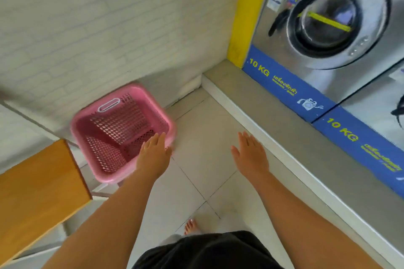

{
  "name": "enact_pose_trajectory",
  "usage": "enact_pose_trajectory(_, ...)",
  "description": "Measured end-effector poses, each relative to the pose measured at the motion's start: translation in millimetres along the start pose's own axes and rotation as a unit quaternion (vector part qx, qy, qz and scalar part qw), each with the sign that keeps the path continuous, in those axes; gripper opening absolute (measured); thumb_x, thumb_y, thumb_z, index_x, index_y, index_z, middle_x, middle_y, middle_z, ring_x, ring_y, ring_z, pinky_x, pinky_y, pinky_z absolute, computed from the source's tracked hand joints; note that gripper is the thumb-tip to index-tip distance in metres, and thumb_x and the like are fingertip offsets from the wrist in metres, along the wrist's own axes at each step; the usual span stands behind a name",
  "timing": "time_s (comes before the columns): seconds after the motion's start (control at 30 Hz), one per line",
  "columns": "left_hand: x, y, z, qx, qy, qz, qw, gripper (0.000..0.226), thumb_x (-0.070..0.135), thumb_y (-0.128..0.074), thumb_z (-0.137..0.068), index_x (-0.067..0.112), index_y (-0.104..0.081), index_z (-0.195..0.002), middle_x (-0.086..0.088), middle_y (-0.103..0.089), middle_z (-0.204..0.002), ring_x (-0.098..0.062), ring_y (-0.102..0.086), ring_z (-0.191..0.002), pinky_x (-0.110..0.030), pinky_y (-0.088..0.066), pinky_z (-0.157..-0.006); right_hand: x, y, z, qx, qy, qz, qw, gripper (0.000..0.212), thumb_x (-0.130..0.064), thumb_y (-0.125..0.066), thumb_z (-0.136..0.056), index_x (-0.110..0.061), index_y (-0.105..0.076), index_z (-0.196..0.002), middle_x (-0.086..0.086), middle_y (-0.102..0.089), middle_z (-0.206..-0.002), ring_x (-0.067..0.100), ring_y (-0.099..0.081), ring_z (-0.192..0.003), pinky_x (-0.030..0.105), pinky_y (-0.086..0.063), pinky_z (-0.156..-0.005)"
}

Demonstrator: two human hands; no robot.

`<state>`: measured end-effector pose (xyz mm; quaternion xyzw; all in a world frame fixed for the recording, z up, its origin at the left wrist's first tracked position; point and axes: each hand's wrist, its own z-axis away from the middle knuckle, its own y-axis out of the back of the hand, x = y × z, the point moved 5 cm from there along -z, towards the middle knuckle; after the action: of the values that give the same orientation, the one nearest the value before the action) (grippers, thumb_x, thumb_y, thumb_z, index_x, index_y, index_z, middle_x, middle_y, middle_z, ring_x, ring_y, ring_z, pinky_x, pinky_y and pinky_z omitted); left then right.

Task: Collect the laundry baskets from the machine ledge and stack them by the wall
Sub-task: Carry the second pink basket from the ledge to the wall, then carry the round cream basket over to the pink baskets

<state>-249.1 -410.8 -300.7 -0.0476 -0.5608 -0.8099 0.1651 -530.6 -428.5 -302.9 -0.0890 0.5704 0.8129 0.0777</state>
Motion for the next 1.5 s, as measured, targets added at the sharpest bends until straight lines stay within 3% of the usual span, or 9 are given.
enact_pose_trajectory(0.17, 114, -20, 5, -0.02, -0.112, -0.033, 0.993, 0.058, 0.039, -0.035, -0.1, 0.008, -0.027, -0.148, -0.017, -0.031, -0.153, -0.037, -0.03, -0.14, -0.047, -0.026, -0.116, 99, 14, 52, 0.043, -0.104, -0.053, 0.992, 0.06, -0.043, -0.03, -0.102, -0.014, -0.02, -0.154, 0.008, -0.023, -0.16, 0.025, -0.02, -0.148, 0.038, -0.017, -0.12)
enact_pose_trajectory(0.33, 232, -61, 27, -0.049, -0.207, -0.073, 0.974, 0.06, 0.044, -0.027, -0.101, 0.014, -0.02, -0.152, -0.012, -0.024, -0.158, -0.028, -0.021, -0.146, -0.041, -0.019, -0.12, 207, 25, 122, 0.087, -0.202, -0.087, 0.972, 0.059, -0.042, -0.034, -0.101, -0.014, -0.025, -0.152, 0.007, -0.03, -0.157, 0.024, -0.027, -0.145, 0.037, -0.02, -0.118)
enact_pose_trajectory(0.77, 532, -191, 156, -0.096, -0.385, -0.105, 0.912, 0.058, 0.04, -0.034, -0.101, 0.009, -0.028, -0.149, -0.012, -0.031, -0.155, -0.029, -0.027, -0.143, -0.04, -0.023, -0.118, 475, 28, 319, 0.147, -0.371, -0.149, 0.905, 0.056, -0.042, -0.036, -0.101, -0.013, -0.031, -0.149, 0.007, -0.037, -0.153, 0.025, -0.033, -0.142, 0.04, -0.028, -0.117)
enact_pose_trajectory(1.1, 701, -288, 216, -0.141, -0.488, -0.172, 0.844, 0.054, 0.033, -0.043, -0.099, 0.006, -0.036, -0.145, -0.018, -0.04, -0.148, -0.032, -0.036, -0.137, -0.037, -0.026, -0.113, 605, -3, 419, 0.157, -0.508, -0.212, 0.82, 0.059, -0.044, -0.033, -0.101, -0.015, -0.025, -0.152, 0.005, -0.028, -0.159, 0.023, -0.025, -0.146, 0.038, -0.022, -0.12)
enact_pose_trajectory(1.4, 848, -363, 236, -0.195, -0.53, -0.195, 0.802, 0.054, 0.032, -0.043, -0.099, 0.004, -0.037, -0.144, -0.019, -0.046, -0.141, -0.033, -0.043, -0.13, -0.038, -0.032, -0.108, 726, -2, 451, 0.149, -0.59, -0.248, 0.754, 0.058, -0.042, -0.033, -0.102, -0.015, -0.023, -0.152, 0.004, -0.027, -0.159, 0.024, -0.025, -0.146, 0.039, -0.021, -0.119)
enact_pose_trajectory(1.5, 898, -383, 247, -0.213, -0.535, -0.219, 0.788, 0.055, 0.035, -0.041, -0.1, 0.008, -0.033, -0.147, -0.017, -0.044, -0.144, -0.032, -0.04, -0.132, -0.038, -0.032, -0.109, 766, 4, 467, 0.17, -0.624, -0.265, 0.715, 0.057, -0.041, -0.036, -0.101, -0.015, -0.026, -0.151, 0.003, -0.031, -0.157, 0.023, -0.027, -0.145, 0.04, -0.023, -0.119)
